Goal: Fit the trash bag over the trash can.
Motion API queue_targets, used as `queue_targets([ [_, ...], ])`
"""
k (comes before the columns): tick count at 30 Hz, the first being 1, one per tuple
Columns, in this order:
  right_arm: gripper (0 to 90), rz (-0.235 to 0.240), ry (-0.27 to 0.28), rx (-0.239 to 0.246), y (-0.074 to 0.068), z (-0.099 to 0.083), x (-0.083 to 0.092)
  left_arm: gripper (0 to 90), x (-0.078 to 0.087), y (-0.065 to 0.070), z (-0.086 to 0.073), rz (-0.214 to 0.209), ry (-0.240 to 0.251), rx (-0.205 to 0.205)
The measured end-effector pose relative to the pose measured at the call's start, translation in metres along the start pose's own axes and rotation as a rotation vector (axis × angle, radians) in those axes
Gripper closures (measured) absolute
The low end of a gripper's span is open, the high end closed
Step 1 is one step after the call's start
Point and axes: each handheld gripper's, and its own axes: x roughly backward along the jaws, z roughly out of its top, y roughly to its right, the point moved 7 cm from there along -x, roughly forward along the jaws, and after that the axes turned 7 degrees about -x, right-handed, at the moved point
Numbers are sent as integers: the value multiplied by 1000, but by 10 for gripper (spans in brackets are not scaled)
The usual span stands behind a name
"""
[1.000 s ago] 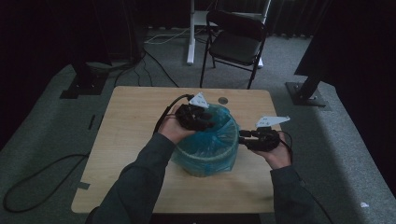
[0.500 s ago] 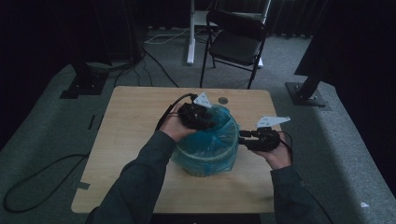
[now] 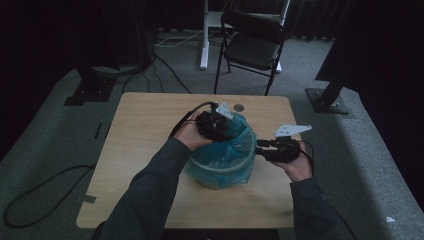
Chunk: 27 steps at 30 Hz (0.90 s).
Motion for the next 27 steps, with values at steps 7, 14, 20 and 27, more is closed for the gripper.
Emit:
queue_targets([
  [7, 585, 0, 2, 0, 0, 0, 1, 617, -16, 10, -2, -51, -78, -37],
  [14, 585, 0, 0, 0, 0, 0, 1, 617, -24, 20, -2, -86, -127, -80],
  [20, 585, -1, -1, 0, 0, 0, 1, 617, -17, 23, 3, -102, -94, -100],
  [27, 585, -1, 3, 2, 0, 0, 1, 621, -15, 4, -3, -6, -147, -64],
])
